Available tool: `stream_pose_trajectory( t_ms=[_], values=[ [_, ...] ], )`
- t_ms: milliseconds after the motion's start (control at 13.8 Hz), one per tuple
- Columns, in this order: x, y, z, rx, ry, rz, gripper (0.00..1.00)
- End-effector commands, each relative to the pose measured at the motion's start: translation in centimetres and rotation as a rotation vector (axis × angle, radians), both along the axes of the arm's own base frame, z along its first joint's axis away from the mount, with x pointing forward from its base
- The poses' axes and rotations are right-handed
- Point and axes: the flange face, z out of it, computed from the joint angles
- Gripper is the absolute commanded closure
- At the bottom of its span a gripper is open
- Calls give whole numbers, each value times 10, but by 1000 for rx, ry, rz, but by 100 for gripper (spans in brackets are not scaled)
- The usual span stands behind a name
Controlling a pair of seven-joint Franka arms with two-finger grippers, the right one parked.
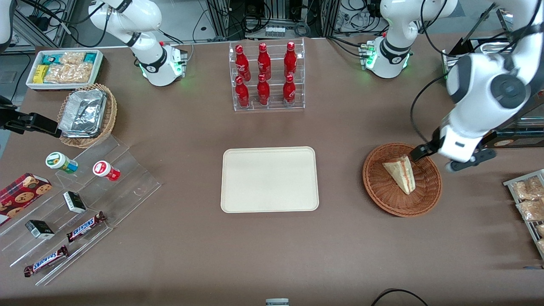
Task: Place sandwich from basket to tray
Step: 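Move the left gripper down over the wrapped sandwich in the wicker basket, then lower the left gripper around the upright sandwich and close on it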
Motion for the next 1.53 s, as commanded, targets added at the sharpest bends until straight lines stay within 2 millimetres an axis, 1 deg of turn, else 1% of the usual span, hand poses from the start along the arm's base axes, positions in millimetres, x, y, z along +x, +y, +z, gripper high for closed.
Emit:
stream_pose_trajectory(
  t_ms=[0,145,218,291,509,655,945,1018,1091,1164,1236,1309,1382,1455],
  values=[
    [9,-7,-26,-2,5,46,0],
    [12,-7,-44,-2,16,43,0],
    [11,-7,-58,-1,31,42,0],
    [10,-7,-67,-2,36,41,0],
    [-4,-5,-98,-5,44,41,0],
    [-10,-3,-112,-7,49,43,0],
    [-17,2,-126,-2,61,45,0],
    [-19,2,-132,-4,55,45,3],
    [-21,2,-136,-7,46,45,21],
    [-24,3,-142,-8,49,46,47],
    [-25,4,-143,-8,46,46,69],
    [-25,4,-144,-8,46,46,96],
    [-25,4,-143,-8,45,45,100],
    [-25,4,-143,-8,46,43,100]
  ],
)
